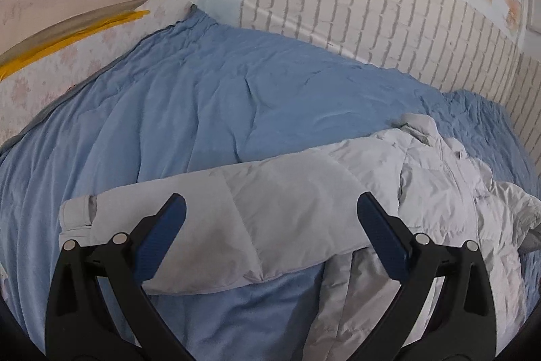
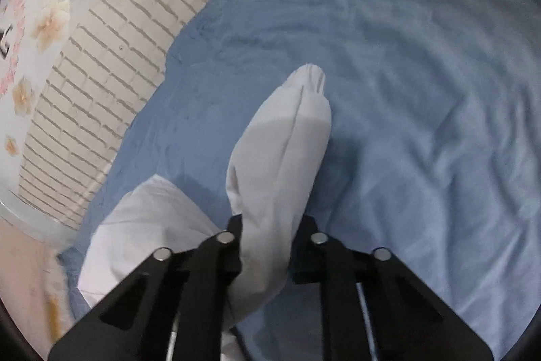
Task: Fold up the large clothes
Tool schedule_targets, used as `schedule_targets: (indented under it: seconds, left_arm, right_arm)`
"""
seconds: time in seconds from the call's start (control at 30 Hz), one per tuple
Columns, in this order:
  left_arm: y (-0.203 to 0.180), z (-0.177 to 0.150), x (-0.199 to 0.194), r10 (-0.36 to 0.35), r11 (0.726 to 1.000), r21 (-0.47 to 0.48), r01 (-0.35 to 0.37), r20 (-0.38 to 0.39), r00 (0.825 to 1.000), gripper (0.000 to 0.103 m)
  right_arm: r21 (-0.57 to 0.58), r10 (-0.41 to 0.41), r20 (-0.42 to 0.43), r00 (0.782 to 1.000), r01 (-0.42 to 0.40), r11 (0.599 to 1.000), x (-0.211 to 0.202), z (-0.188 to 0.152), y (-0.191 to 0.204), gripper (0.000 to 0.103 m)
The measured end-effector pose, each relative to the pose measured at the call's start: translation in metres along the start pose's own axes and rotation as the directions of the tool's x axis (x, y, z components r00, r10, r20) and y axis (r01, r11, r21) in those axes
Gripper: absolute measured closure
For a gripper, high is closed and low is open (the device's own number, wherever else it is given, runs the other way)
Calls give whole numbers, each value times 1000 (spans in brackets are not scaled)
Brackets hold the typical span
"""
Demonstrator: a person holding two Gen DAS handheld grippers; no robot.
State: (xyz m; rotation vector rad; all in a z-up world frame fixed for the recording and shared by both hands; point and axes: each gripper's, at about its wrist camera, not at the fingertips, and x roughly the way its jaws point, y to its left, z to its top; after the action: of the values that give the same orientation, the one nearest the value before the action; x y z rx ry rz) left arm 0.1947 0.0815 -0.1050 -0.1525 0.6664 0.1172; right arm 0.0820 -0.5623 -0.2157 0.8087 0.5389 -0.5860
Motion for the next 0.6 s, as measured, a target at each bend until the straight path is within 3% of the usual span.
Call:
schedule_targets:
  seconds: [0.07,0.2,0.4,0.5,0.6]
  left_arm:
    - [3,-1,2,-30,999,-36,29,-28,999,3]
    - [17,0,-3,-56,990,-132,50,-42,998,3]
    - [34,8,-17,-118,965,-238,106,-35,992,3]
    - [42,13,-19,-147,951,-278,133,-28,989,3]
    - [46,17,-17,-172,941,-301,155,-32,985,3]
  right_arm:
    - [-38,-60,103,993,64,997,-31,11,7,94]
    - [-59,-110,229,967,127,990,-83,16,18,94]
    - [-288,-57,388,920,179,941,-135,4,90,94]
    - [-429,39,466,884,187,884,-155,-5,152,93]
    - [-616,186,477,859,175,768,-157,-30,233,93]
